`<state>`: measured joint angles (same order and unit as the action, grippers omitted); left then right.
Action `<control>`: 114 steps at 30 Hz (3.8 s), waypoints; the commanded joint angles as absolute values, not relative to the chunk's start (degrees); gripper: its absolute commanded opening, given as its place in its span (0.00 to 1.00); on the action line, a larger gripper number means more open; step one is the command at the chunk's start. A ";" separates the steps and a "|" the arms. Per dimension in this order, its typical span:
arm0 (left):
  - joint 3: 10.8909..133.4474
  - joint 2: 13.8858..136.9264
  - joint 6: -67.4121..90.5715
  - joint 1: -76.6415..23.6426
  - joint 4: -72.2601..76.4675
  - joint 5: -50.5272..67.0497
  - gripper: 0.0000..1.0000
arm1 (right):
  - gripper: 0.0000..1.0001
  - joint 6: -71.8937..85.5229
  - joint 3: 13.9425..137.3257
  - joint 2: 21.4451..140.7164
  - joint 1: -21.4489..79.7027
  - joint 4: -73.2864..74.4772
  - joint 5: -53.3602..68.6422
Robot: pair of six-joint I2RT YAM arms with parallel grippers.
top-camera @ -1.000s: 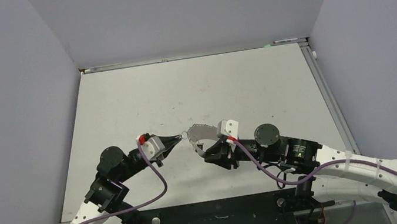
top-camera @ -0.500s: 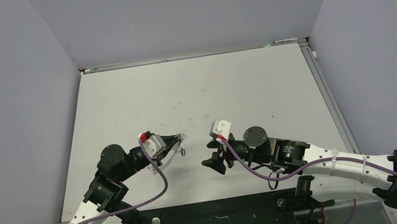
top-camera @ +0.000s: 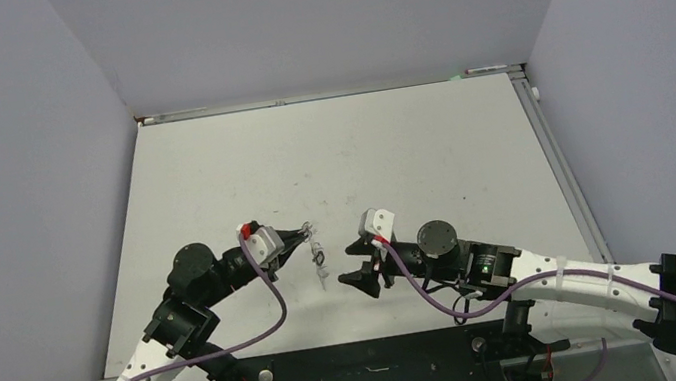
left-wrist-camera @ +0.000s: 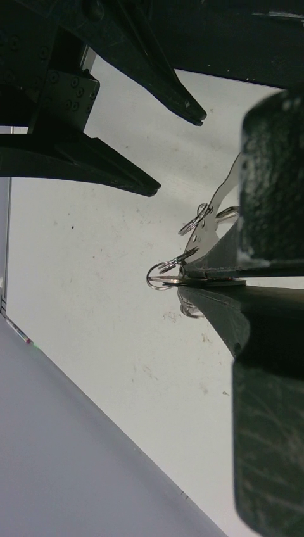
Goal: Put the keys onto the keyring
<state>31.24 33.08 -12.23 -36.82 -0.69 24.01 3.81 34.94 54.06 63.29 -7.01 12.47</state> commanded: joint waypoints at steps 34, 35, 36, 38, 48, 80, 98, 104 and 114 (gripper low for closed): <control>34.10 32.43 -10.27 -37.00 2.94 24.21 0.00 | 0.41 2.72 36.72 73.13 62.75 -37.02 18.67; 34.10 32.43 -10.28 -37.00 2.95 24.24 0.00 | 0.37 2.59 36.81 73.25 62.75 -37.05 18.37; 34.10 32.45 -10.28 -37.00 2.92 24.26 0.00 | 0.31 2.58 36.90 73.24 62.74 -37.01 18.17; 34.06 32.58 -10.35 -37.00 2.88 24.12 0.00 | 0.17 2.36 36.99 73.22 62.75 -36.89 18.15; 34.10 33.69 -10.59 -37.00 2.38 22.56 0.00 | 0.05 -1.50 36.10 69.26 62.47 -31.39 15.91; 67.52 81.76 2.73 -37.22 1.11 0.44 0.00 | 0.05 -8.37 65.27 83.29 38.77 1.87 4.86; 36.60 76.36 20.21 -44.68 0.24 -1.66 0.00 | 0.05 3.22 40.36 77.22 52.73 -0.86 1.45; 36.90 80.16 25.02 -44.74 -3.71 1.70 0.00 | 0.05 9.32 40.23 78.97 54.03 3.99 7.24; 37.56 84.13 30.00 -45.84 -6.11 4.83 0.06 | 0.09 16.37 39.64 82.69 56.12 6.68 11.07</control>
